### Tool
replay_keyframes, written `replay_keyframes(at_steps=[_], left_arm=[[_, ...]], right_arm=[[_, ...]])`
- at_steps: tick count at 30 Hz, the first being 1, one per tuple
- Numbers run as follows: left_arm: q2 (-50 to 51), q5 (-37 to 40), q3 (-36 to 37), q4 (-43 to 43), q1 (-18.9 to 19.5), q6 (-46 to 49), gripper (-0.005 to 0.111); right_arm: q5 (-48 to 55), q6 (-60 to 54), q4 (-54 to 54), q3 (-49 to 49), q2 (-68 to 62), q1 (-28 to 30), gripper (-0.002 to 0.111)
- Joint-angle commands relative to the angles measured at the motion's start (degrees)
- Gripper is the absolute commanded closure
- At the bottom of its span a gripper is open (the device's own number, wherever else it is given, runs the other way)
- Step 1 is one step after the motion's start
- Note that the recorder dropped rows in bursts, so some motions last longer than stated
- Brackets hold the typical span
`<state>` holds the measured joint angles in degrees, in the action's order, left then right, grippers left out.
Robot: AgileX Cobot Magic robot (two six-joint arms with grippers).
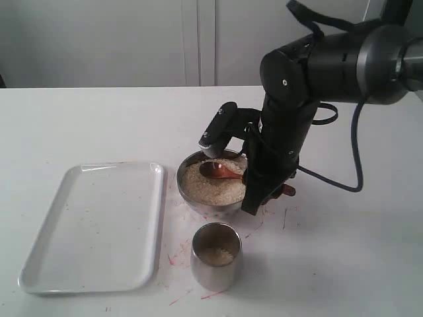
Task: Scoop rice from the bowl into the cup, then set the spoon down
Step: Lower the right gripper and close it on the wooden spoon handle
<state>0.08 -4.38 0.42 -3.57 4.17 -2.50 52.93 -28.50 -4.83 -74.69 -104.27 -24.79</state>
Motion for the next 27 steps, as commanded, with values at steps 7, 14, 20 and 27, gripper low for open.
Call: replay_keyframes(at_steps=[7, 14, 20, 27], left_arm=[[-0.1, -0.2, -0.4, -0.3, -0.3, -0.3, 0.092], [-0.1, -0.2, -0.4, -0.3, -0.3, -0.3, 0.092], [-0.1, -0.2, -0.4, -0.3, -0.3, -0.3, 0.092], [-0.1, -0.2, -0.4, -0.3, -0.3, -0.3, 0.092]], right_arm=[[-2.8, 0.3, -2.9, 0.0, -0.5, 0.3, 0.067], [-4.1, 0.3, -2.9, 0.0, -0.5, 0.3, 0.067], [-5.4, 1.6, -7.6, 0.0, -0.5, 0.3, 0.067], [-5.5, 3.2, -7.3, 0.0, -0.5, 2.1, 0.067]])
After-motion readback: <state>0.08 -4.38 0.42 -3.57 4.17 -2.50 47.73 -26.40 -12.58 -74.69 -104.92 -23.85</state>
